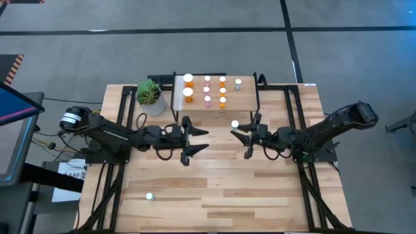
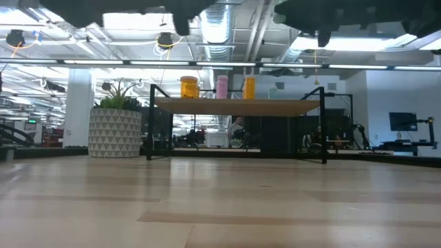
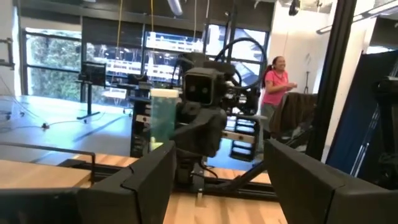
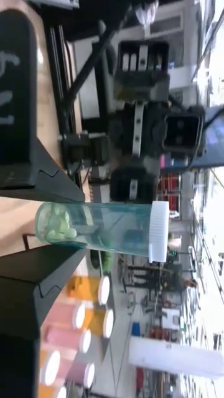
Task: Pick and place medicine bottles onto shelf by color
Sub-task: Put the right blue pill bottle aligned with the other blue pill bottle on the shelf
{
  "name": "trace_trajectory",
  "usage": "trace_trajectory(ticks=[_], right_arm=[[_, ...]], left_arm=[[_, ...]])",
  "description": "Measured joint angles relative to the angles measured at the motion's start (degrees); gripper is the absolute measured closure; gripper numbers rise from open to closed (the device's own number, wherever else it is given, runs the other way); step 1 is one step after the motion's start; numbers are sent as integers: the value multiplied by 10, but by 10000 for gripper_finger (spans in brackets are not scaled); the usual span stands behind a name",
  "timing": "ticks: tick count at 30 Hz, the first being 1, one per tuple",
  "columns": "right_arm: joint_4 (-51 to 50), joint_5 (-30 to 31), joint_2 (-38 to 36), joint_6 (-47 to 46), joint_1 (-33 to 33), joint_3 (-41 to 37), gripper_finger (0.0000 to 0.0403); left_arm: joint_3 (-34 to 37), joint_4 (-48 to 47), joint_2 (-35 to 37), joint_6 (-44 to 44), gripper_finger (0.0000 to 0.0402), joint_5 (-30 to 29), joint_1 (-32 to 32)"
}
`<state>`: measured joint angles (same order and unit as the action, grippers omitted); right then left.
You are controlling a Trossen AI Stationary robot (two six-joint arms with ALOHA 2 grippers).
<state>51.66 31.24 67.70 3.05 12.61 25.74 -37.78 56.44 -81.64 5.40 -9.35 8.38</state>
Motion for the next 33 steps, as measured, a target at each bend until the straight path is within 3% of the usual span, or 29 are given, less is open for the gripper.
trace_trajectory(ticks=[14, 33], right_arm=[[-13, 0, 0, -15, 49, 0, 283], [-15, -17, 0, -26, 64, 0, 283]], left_arm=[[-193, -163, -113, -32, 116, 11, -27], [-203, -176, -114, -27, 109, 45, -35]])
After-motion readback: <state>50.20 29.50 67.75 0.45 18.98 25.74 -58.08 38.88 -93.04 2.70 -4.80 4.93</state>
